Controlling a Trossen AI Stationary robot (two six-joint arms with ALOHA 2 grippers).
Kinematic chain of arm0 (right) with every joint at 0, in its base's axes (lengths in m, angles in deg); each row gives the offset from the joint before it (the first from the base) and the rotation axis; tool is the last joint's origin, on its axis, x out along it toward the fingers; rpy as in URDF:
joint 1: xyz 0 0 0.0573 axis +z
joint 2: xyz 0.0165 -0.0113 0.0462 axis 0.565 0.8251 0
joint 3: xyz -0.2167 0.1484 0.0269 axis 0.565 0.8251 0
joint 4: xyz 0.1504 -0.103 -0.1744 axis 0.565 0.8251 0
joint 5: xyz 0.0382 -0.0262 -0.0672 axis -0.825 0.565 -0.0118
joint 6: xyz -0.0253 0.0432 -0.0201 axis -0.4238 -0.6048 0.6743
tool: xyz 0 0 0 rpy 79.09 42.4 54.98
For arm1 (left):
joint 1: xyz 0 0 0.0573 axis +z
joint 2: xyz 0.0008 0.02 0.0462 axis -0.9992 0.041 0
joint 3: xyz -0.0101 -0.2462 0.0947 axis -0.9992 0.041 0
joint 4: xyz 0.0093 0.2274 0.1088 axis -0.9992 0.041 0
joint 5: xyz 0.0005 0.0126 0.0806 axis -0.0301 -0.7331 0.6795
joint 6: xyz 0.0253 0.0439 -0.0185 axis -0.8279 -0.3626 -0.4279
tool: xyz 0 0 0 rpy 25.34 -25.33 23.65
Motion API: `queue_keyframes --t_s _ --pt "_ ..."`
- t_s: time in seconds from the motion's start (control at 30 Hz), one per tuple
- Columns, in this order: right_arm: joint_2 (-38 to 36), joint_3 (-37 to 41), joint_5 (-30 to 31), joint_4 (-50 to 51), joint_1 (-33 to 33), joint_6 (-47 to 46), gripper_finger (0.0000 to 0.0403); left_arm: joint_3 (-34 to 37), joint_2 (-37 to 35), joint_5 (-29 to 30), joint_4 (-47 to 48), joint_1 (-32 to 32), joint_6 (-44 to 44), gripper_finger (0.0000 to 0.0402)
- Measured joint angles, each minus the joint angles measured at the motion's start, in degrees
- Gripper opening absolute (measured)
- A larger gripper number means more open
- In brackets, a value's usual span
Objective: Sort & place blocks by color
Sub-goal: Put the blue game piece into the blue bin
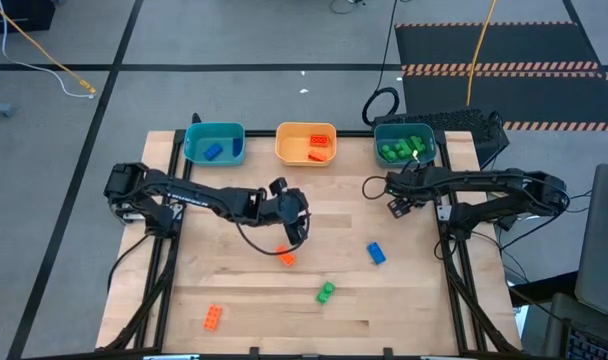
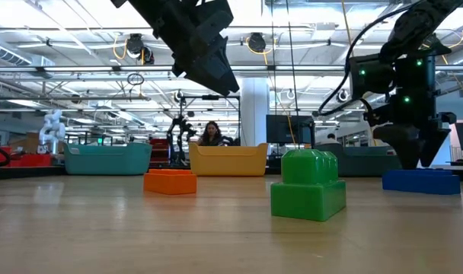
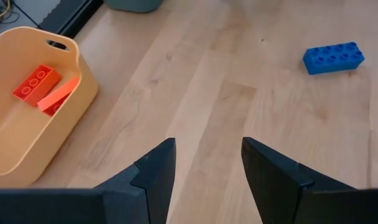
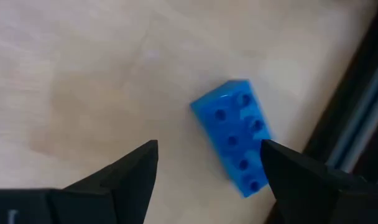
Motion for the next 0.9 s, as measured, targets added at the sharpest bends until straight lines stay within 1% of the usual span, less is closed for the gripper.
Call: queue_keyframes --t_s 0.17,0.23,0.37,0.53,0.67,0.9 --pt "0.0 0.7 -4.4 -4.6 0.0 -0.7 0.0274 0.0 0.0 0.0 0.0 -0.3 -0.4 0.0186" --pt "-0.1 1.3 -5.1 -6.6 0.0 -0.7 0.0274 0.0 0.0 0.0 0.0 -0.3 -0.4 0.0186" --pt "-0.1 1.4 -6.5 -13.3 0.7 -0.2 0.0274 0.0 0.0 0.0 0.0 -0.3 -0.4 0.0186" --pt "-0.1 1.4 -10.8 -23.4 2.1 1.7 0.0274 0.0 0.0 0.0 0.0 -0.3 -0.4 0.0186" --pt "-0.8 1.7 -14.5 -28.8 3.7 5.0 0.0274 0.0 0.0 0.0 0.0 -0.3 -0.4 0.0186" --pt "-2.7 1.7 -18.7 -43.4 7.3 9.7 0.0274 0.0 0.0 0.0 0.0 -0.3 -0.3 0.0186"
